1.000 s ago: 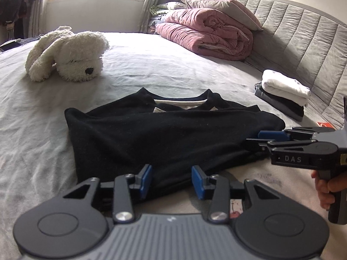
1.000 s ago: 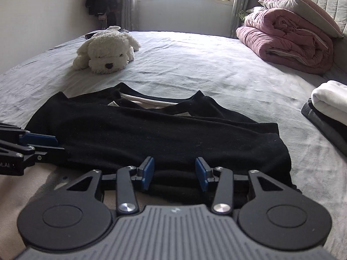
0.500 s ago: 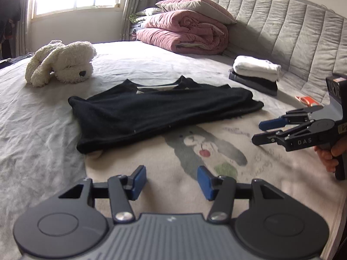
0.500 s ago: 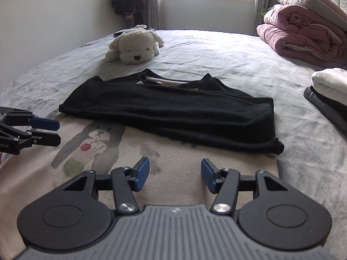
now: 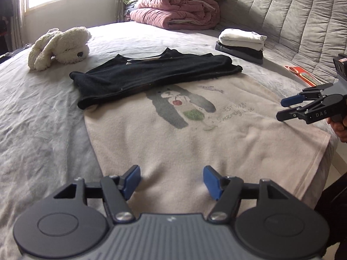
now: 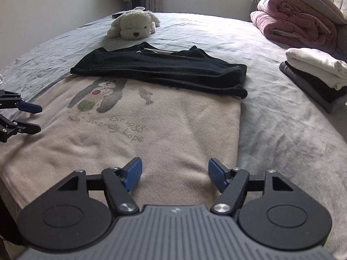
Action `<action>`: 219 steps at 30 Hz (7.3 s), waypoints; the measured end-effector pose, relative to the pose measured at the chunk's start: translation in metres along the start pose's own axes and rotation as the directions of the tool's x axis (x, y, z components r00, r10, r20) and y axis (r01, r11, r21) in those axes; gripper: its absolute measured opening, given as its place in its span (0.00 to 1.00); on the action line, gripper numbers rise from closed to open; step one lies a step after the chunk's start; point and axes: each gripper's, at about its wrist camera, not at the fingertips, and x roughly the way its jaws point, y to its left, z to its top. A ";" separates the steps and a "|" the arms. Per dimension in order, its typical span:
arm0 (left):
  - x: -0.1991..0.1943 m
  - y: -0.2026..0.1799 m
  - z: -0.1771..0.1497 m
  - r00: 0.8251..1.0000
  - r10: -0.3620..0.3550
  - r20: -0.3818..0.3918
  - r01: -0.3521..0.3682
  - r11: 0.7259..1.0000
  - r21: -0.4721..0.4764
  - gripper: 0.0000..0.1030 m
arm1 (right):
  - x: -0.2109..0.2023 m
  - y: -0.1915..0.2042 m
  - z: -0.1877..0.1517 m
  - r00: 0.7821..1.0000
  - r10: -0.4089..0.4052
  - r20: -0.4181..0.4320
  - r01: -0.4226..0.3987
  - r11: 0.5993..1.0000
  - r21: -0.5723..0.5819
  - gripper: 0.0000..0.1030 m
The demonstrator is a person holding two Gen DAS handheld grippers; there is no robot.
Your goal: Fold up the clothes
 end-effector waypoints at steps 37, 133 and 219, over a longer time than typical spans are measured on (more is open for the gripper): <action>-0.032 0.087 -0.078 0.867 -0.498 0.005 0.320 0.551 -0.771 0.55 | -0.056 -0.110 -0.090 0.873 0.488 0.026 -0.345 0.579 0.739 0.43; 0.017 0.064 0.030 0.974 0.174 0.144 -0.128 0.950 -0.285 0.10 | 0.032 -0.047 0.019 0.975 -0.111 0.192 0.068 0.973 0.219 0.16; 0.069 0.023 0.057 0.944 0.218 0.247 -0.171 0.965 -0.196 0.41 | 0.080 0.018 0.056 0.942 -0.224 0.250 0.248 0.966 -0.069 0.16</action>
